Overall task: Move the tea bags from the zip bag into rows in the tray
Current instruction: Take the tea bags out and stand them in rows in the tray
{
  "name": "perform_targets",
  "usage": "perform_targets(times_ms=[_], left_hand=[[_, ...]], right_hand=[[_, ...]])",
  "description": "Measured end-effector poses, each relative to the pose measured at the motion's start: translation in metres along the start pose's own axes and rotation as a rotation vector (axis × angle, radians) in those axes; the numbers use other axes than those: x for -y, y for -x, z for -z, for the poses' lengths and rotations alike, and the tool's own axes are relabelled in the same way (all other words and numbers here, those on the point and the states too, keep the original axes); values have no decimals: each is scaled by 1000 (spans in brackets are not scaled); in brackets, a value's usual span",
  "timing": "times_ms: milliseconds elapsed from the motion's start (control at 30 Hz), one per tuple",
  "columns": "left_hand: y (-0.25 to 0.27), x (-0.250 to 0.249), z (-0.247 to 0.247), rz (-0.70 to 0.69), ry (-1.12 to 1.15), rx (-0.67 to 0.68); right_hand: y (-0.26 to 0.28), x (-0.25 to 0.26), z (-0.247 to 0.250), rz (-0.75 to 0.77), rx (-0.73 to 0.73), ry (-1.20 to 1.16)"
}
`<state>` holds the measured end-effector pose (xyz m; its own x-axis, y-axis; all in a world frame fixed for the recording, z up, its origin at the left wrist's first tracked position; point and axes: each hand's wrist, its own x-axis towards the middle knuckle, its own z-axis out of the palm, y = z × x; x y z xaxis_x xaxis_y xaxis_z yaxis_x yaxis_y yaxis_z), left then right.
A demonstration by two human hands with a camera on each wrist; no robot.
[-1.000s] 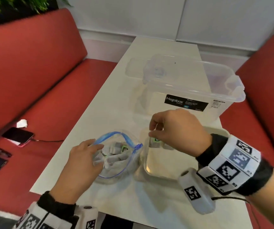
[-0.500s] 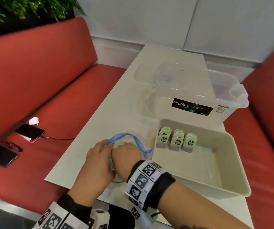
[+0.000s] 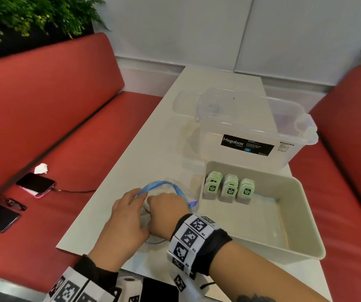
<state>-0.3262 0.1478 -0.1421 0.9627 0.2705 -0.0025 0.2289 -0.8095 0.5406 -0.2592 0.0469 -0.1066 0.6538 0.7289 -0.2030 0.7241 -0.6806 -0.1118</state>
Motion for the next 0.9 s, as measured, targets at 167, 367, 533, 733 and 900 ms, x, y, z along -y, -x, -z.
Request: perform_targets(times_ms=[167, 367, 533, 733, 900], left_hand=[[-8, 1, 4, 41, 17, 31], [-14, -12, 14, 7, 50, -49], [-13, -41, 29, -170, 205, -136], [-15, -67, 35, -92, 562, -84], [-19, -86, 31, -95, 668, 8]], right_hand=[[1, -5, 11, -30, -33, -69], [13, -19, 46, 30, -93, -52], [22, -36, 80, 44, -175, -110], [34, -59, 97, -63, -267, -321], [50, -72, 109, -34, -265, -378]])
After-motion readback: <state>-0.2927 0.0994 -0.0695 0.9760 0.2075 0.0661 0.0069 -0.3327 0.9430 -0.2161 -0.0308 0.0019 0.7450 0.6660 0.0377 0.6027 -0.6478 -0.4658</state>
